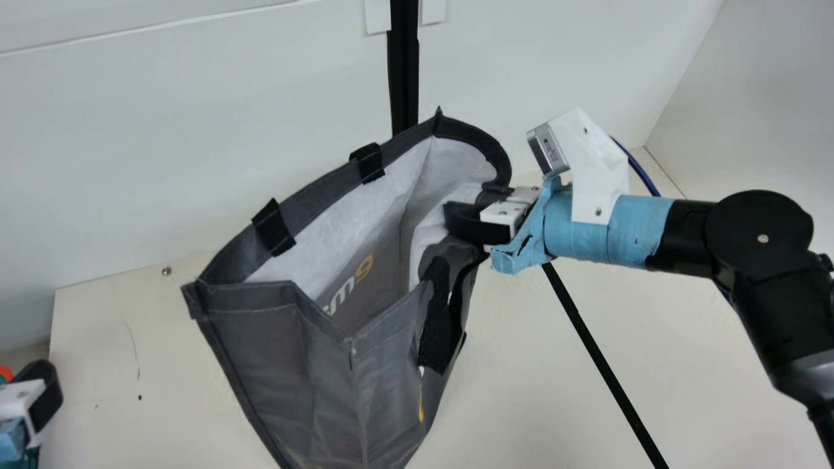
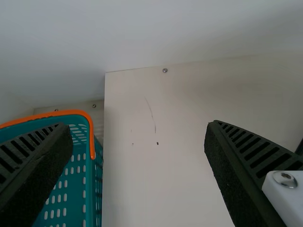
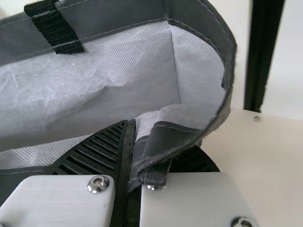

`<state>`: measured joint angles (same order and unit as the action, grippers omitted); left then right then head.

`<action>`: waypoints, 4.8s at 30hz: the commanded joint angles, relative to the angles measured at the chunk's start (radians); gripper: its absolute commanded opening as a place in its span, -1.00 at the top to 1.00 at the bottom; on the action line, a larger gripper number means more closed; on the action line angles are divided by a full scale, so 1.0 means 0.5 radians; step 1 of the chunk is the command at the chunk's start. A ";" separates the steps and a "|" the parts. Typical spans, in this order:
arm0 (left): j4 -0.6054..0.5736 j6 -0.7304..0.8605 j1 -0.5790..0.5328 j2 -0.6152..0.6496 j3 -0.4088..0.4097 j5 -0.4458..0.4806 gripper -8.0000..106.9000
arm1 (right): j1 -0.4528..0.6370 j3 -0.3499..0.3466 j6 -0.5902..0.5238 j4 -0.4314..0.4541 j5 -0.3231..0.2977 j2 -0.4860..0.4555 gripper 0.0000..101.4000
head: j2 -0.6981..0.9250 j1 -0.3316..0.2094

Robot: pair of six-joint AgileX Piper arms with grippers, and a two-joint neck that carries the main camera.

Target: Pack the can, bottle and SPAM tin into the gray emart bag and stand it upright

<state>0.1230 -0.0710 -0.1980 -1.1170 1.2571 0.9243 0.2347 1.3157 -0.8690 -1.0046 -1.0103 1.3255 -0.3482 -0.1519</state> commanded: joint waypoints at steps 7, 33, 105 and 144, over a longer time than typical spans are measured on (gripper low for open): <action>0.000 0.000 0.000 0.000 0.000 0.000 -0.71 | 0.046 0.131 0.043 0.216 0.018 0.021 1.00 | -0.002 -0.045; 0.000 0.000 0.000 0.000 0.000 0.000 -0.71 | 0.488 0.579 0.071 0.514 -0.032 0.242 1.00 | -0.002 -0.045; 0.000 0.000 0.000 0.000 0.000 0.000 -0.71 | 1.433 1.713 0.059 0.778 -0.216 1.058 0.60 | -0.002 -0.045; 0.000 0.000 0.000 0.000 0.000 0.000 -0.71 | 1.332 2.328 0.109 0.228 -0.419 1.013 -0.87 | -0.002 -0.045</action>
<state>0.1230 -0.0710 -0.1980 -1.1170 1.2571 0.9243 0.9070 2.4815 -0.8106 -0.8860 -1.2219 1.8347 -0.3467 -0.1519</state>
